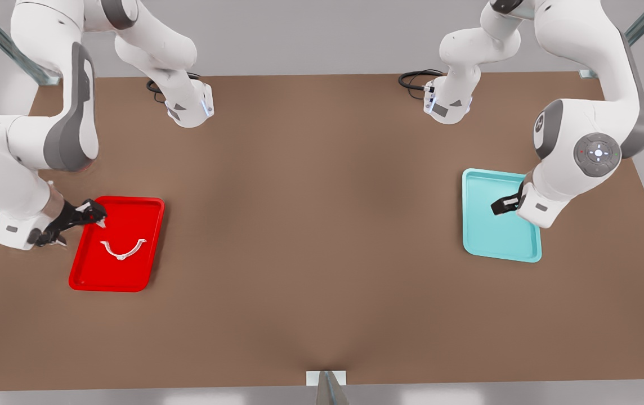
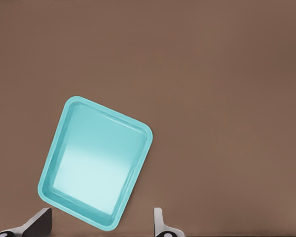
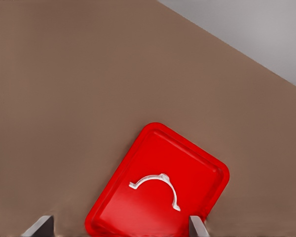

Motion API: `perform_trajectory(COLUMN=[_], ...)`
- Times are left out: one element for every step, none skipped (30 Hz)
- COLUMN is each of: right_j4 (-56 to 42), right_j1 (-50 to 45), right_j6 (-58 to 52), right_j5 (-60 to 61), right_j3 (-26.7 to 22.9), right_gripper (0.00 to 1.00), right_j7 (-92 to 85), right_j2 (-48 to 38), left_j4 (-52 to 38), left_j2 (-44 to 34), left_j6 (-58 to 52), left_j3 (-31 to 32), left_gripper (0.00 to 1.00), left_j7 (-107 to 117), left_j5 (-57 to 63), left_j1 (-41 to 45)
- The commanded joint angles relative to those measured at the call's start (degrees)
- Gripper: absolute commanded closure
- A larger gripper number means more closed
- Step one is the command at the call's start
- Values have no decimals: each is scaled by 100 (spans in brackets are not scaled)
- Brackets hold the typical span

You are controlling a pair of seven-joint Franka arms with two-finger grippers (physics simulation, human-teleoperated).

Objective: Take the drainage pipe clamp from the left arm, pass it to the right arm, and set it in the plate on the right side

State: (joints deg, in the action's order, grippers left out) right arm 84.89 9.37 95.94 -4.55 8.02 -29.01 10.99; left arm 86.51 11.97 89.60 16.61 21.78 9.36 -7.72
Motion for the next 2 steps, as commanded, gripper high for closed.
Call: perform_trajectory(right_j4=[160,125], right_j1=[21,21], right_j6=[-1596,-1605], right_j5=[296,349], right_j3=[-11,-11], right_gripper=[0,0], right_j7=[2356,2409], right_j2=[-396,-404], left_j4=[-3,-3], left_j2=[-11,-11], left_j6=[-302,-338], left_j3=[9,18], left_gripper=[0,0], left_j7=[-1756,-1756], left_j5=[5,-4], left_j1=[33,42])
